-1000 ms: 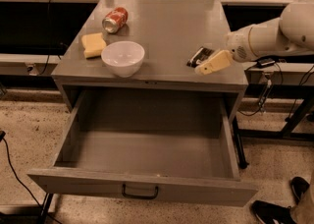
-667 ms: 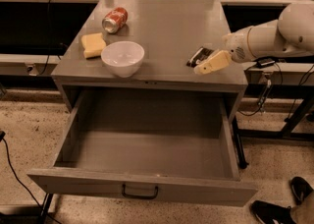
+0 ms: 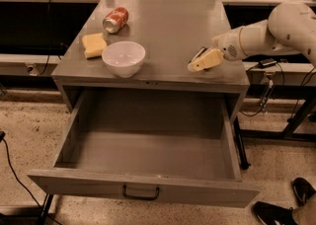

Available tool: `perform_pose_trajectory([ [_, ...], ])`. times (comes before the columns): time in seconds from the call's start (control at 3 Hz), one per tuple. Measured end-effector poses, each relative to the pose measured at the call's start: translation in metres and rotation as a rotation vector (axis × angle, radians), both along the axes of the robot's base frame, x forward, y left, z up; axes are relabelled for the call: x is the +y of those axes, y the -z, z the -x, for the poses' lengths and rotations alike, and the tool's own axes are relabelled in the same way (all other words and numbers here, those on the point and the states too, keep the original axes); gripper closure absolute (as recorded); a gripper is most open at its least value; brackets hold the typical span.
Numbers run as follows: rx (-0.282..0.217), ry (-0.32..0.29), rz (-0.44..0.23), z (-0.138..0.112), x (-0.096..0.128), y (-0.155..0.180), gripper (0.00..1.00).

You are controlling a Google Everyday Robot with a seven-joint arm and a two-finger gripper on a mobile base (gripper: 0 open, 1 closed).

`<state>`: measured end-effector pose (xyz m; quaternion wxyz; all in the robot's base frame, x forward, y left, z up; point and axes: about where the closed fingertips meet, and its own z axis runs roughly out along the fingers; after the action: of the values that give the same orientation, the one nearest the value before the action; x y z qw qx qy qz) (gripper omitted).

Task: Place rxbar chocolate into top drawer

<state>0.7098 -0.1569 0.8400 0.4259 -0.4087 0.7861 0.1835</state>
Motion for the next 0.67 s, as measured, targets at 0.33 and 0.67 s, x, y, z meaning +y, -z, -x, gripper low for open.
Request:
perform_pose_trajectory([
  [0.33, 0.012, 0.002, 0.02, -0.006, 0.004, 0.014, 0.28],
  [0.67, 0.024, 0.007, 0.044, -0.008, 0.004, 0.025, 0.22],
])
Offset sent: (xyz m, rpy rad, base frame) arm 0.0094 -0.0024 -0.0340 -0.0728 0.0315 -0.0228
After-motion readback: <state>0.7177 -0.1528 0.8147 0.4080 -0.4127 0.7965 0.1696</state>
